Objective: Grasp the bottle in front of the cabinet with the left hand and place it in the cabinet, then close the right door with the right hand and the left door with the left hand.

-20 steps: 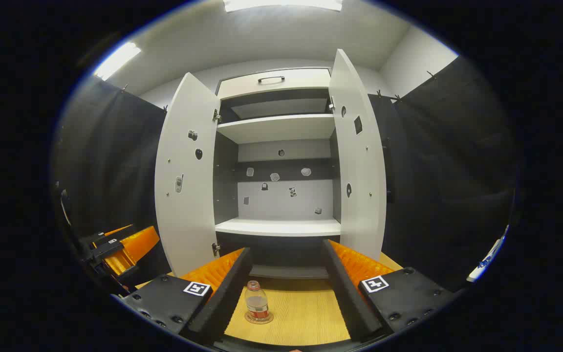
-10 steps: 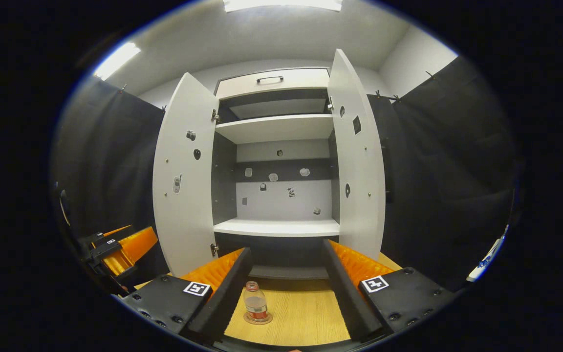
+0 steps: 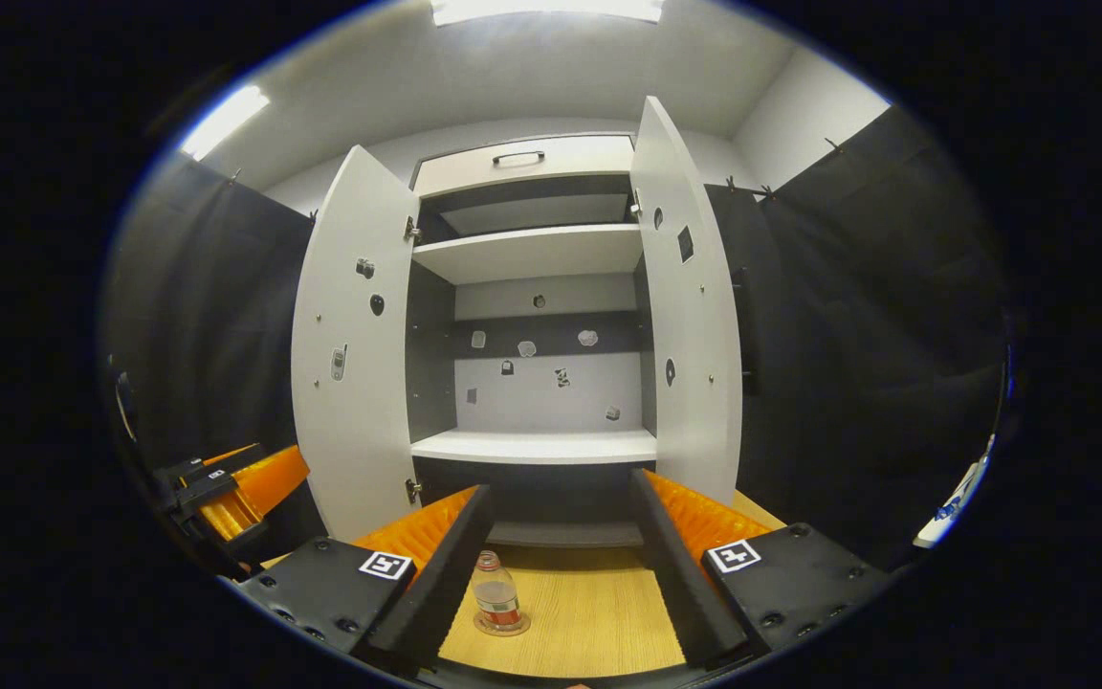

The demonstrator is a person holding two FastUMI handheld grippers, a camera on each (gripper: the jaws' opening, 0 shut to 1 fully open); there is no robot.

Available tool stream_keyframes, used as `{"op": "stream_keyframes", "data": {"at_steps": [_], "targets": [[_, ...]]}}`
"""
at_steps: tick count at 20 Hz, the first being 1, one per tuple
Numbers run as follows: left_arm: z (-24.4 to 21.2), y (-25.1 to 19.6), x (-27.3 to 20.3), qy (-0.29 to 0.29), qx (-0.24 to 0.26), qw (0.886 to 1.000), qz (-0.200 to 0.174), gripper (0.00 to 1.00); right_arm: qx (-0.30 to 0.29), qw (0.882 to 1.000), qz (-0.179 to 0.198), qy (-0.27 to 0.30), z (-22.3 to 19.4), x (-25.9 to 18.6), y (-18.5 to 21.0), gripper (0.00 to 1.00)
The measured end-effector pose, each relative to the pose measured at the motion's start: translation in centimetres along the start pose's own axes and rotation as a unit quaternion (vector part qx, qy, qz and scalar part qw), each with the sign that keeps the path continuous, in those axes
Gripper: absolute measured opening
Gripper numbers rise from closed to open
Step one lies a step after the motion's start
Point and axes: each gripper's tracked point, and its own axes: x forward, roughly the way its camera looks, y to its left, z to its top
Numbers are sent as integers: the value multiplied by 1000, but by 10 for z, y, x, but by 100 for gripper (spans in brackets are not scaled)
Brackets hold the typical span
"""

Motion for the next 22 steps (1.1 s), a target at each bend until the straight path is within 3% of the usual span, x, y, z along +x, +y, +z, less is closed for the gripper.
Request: {"op": "stream_keyframes", "data": {"at_steps": [5, 12, 19, 22], "targets": [[0, -6, 2, -2, -3, 1000, -11, 95, 3, 1000, -6, 0, 0, 1, -6, 96], [-16, -38, 8, 14, -25, 997, -72, 94, 2, 1000, -28, 6, -2, 1, -26, 96], [-67, -51, 1, 86, -26, 992, -89, 94, -22, 997, -60, 32, -13, -1, -51, 96], [-85, -36, -3, 104, 11, 992, -75, 95, -27, 997, -67, 40, -15, -1, -58, 96]]}}
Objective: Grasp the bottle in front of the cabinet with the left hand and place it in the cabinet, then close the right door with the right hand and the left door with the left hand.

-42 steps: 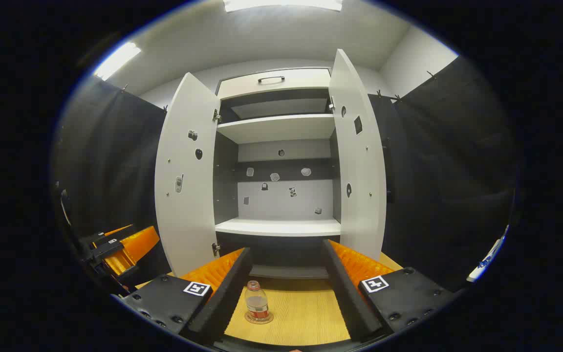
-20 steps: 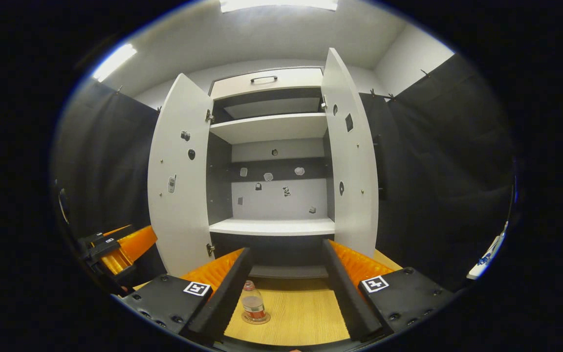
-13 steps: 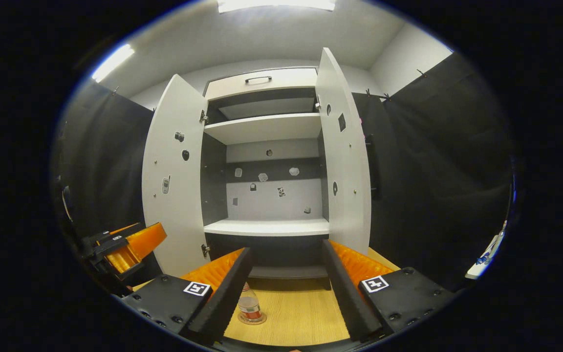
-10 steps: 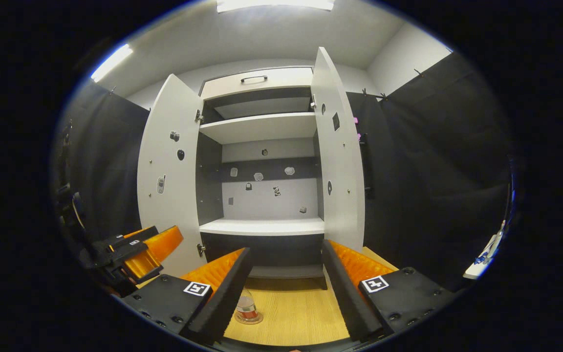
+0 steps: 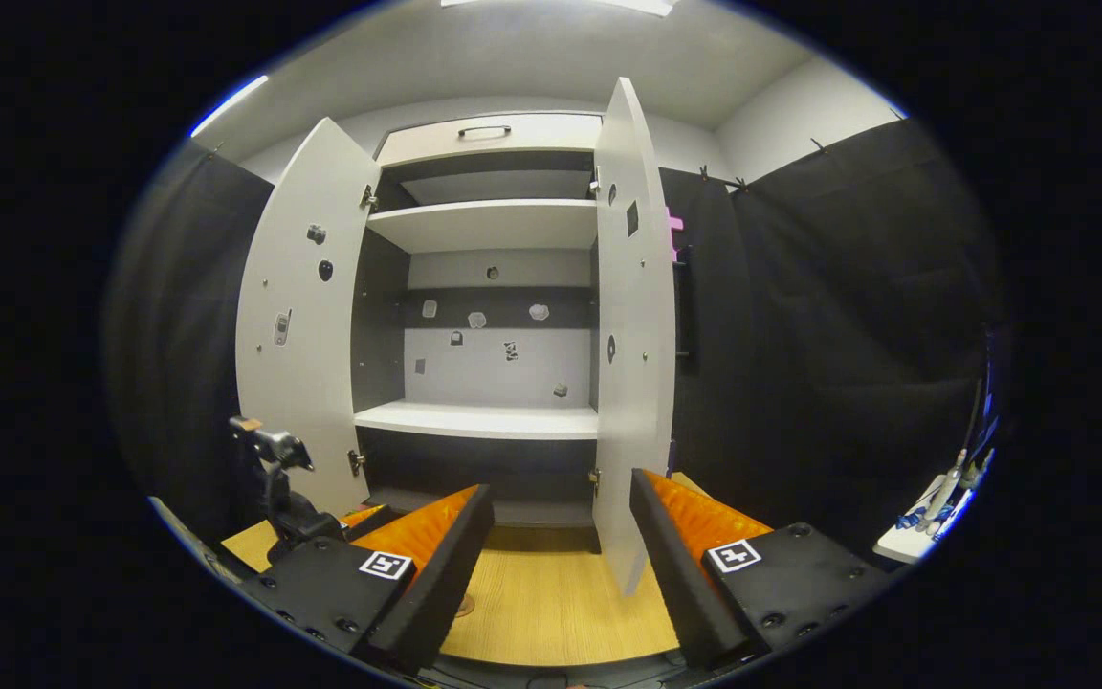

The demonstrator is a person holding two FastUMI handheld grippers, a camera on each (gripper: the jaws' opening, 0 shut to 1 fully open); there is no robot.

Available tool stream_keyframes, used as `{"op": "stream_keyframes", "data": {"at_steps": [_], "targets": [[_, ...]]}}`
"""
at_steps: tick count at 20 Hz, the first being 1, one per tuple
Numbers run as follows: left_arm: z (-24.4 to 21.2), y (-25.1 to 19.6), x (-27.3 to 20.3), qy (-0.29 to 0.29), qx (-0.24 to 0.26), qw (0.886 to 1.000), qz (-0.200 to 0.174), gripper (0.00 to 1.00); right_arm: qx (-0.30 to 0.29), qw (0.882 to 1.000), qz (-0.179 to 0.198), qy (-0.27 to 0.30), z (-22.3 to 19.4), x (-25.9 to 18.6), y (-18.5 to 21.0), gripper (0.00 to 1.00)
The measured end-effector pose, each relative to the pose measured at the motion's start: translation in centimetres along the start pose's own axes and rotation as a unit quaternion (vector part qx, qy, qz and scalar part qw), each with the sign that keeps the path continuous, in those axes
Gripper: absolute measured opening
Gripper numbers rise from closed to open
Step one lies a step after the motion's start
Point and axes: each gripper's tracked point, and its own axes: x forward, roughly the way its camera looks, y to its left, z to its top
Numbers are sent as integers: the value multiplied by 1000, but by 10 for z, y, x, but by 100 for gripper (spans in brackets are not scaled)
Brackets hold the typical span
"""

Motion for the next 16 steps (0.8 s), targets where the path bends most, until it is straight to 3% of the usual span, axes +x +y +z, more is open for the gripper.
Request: {"op": "stream_keyframes", "data": {"at_steps": [7, 13, 14, 15, 16], "targets": [[-33, 7, -8, 49, 19, 999, 8, 95, 8, 1000, -4, 17, -6, 11, 2, 96], [-50, 12, -15, 75, 12, 996, 34, 95, -6, 999, 31, 37, -14, 20, 3, 96], [-49, 16, -17, 77, 16, 996, 48, 93, -7, 999, 39, 35, -13, 22, 2, 96], [-51, 21, -17, 80, 20, 995, 57, 77, -6, 998, 48, 32, -10, 24, 1, 96], [-51, 20, -19, 89, 18, 994, 59, 76, -6, 998, 60, 29, -9, 26, 0, 96]]}}
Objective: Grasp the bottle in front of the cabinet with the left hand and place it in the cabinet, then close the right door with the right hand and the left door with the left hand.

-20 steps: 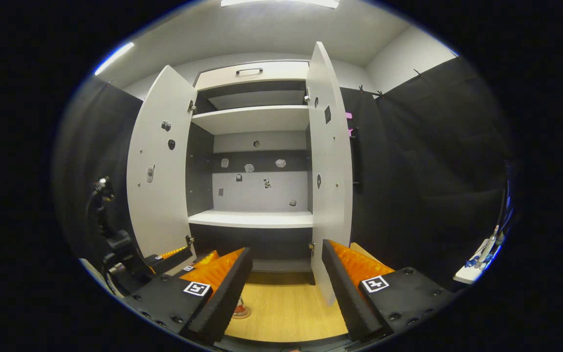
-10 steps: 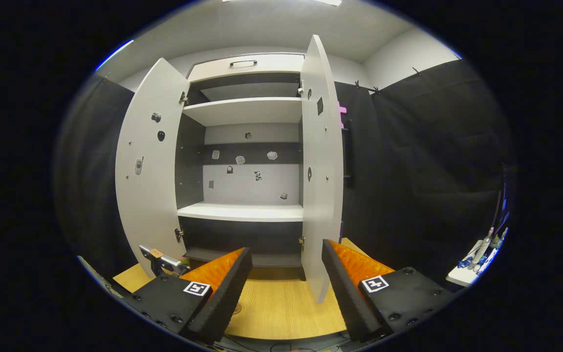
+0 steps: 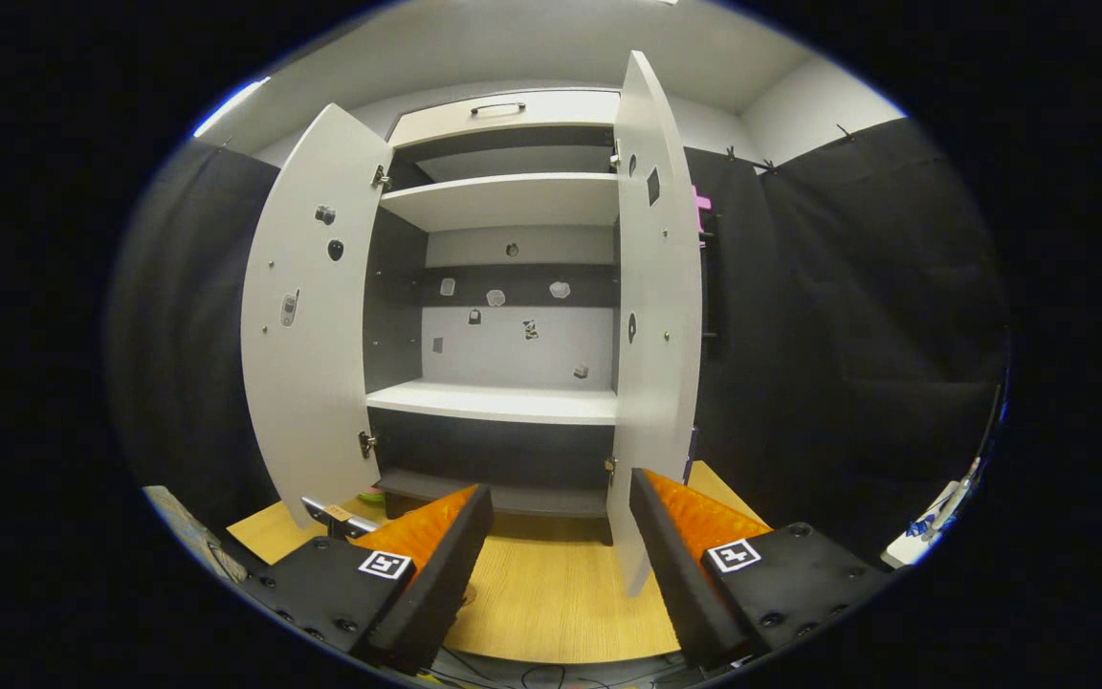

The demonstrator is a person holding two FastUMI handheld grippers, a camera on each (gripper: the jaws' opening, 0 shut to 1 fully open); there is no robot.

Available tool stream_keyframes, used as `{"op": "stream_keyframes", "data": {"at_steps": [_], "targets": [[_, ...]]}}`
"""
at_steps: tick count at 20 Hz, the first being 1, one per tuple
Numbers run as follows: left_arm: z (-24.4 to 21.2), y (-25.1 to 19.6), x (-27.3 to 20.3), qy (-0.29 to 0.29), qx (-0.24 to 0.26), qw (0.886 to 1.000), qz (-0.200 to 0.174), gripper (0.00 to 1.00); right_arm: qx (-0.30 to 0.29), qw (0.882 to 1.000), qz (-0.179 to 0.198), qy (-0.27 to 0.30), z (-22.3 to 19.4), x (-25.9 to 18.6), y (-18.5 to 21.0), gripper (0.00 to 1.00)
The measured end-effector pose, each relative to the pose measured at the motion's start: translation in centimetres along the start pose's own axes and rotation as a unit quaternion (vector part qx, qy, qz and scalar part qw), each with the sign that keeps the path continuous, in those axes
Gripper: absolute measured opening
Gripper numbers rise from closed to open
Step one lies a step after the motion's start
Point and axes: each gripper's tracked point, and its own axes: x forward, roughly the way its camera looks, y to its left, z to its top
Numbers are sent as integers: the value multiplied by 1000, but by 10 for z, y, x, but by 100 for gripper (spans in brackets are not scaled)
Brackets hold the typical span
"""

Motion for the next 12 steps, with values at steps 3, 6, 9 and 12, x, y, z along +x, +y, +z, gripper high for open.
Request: {"op": "stream_keyframes", "data": {"at_steps": [3, 6, 9, 12], "targets": [[16, 4, -13, 5, 0, 1000, 25, 74, 1, 999, 35, -6, 5, 7, -7, 96], [56, 1, -28, 0, -2, 999, 35, 74, -10, 997, 72, -12, 5, 16, -16, 96], [110, -5, -55, -20, -16, 999, 35, 74, -9, 994, 108, -17, -2, 22, -22, 96], [183, 3, -75, -57, -22, 996, 64, 74, 9, 991, 134, -11, -11, 26, -29, 96]]}}
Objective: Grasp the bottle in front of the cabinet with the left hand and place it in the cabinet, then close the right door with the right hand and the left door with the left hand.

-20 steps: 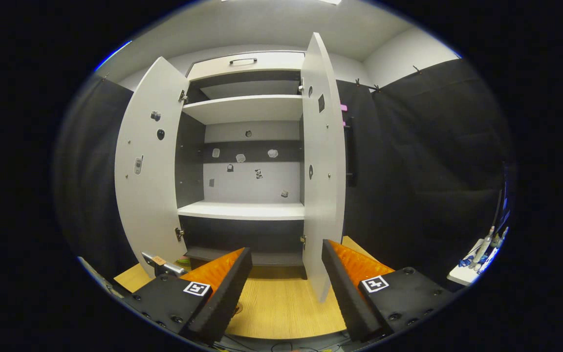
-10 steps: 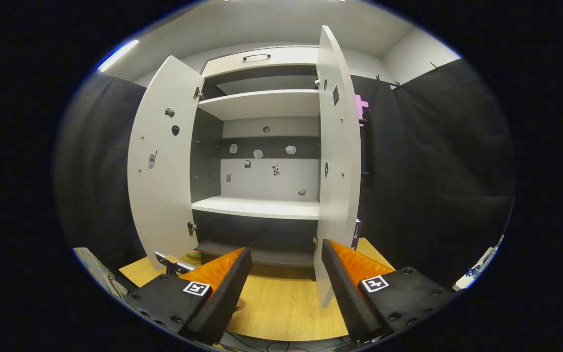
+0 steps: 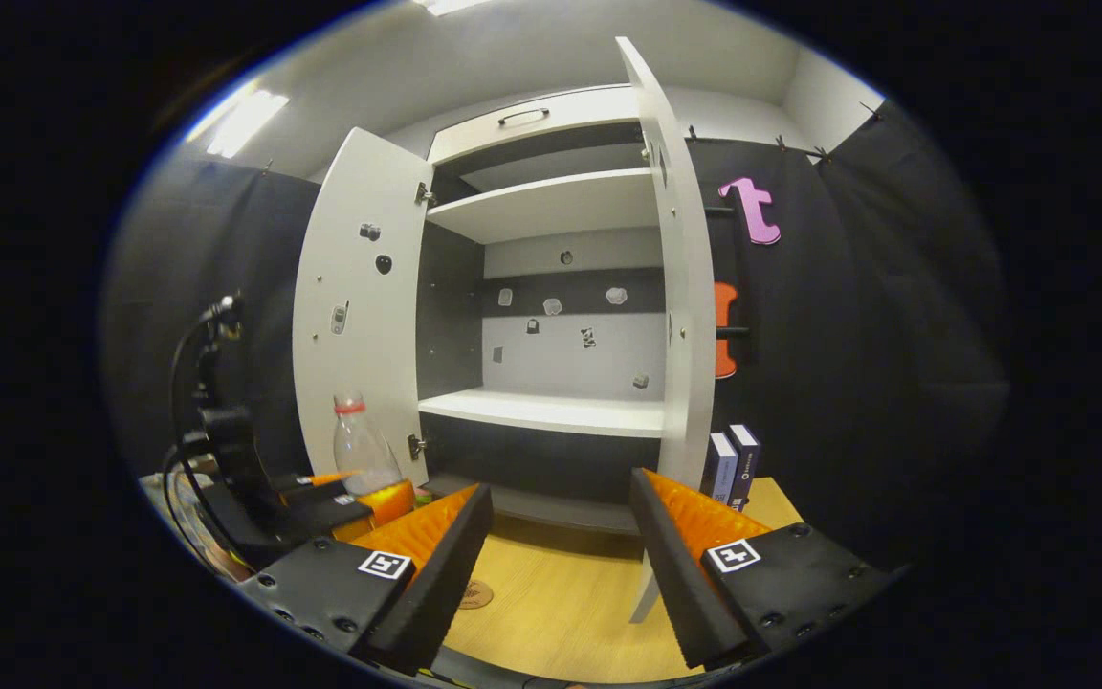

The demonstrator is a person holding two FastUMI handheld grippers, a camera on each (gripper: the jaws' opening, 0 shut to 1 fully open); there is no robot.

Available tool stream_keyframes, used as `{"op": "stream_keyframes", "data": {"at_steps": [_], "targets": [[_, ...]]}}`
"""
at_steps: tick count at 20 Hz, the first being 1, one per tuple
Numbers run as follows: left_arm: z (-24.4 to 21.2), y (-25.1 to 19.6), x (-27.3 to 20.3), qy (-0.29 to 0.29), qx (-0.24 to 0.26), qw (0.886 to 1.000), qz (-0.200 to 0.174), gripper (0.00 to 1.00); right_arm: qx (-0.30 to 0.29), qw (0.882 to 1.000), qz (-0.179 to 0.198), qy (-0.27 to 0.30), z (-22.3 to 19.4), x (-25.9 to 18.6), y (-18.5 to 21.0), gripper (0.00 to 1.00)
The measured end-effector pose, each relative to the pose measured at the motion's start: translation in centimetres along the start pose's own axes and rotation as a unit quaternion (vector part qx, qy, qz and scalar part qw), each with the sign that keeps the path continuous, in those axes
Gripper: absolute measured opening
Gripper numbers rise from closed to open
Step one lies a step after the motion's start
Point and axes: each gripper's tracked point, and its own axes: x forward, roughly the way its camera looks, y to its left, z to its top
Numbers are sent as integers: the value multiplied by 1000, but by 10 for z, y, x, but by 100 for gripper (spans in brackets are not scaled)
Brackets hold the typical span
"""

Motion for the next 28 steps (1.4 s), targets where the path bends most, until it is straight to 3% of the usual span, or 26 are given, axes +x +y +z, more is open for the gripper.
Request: {"op": "stream_keyframes", "data": {"at_steps": [4, 8, 10, 15, 17, 20, 24, 28], "targets": [[87, -1, 27, -32, 5, 999, -5, 74, 0, 1000, -22, -5, -1, -1, -31, 96], [156, -19, 91, -85, 35, 995, -45, 74, 12, 994, -105, -8, -4, -5, -75, 96], [172, -45, 138, -84, 35, 991, -96, 75, 24, 989, -148, -6, -6, -9, -93, 96], [154, -86, 255, -30, 0, 986, -165, 75, 50, 963, -264, -3, -14, -38, -143, 97], [134, -91, 293, 1, -18, 986, -164, 75, 48, 949, -311, 1, -18, -55, -161, 97], [121, -90, 324, 20, -8, 989, -147, 75, 47, 927, -371, 5, -20, -92, -175, 97], [100, -86, 344, 40, 1, 990, -135, 75, 65, 910, -410, -4, -19, -111, -185, 98], [87, -77, 347, 48, 24, 991, -123, 76, 59, 903, -425, -6, -14, -120, -191, 97]]}}
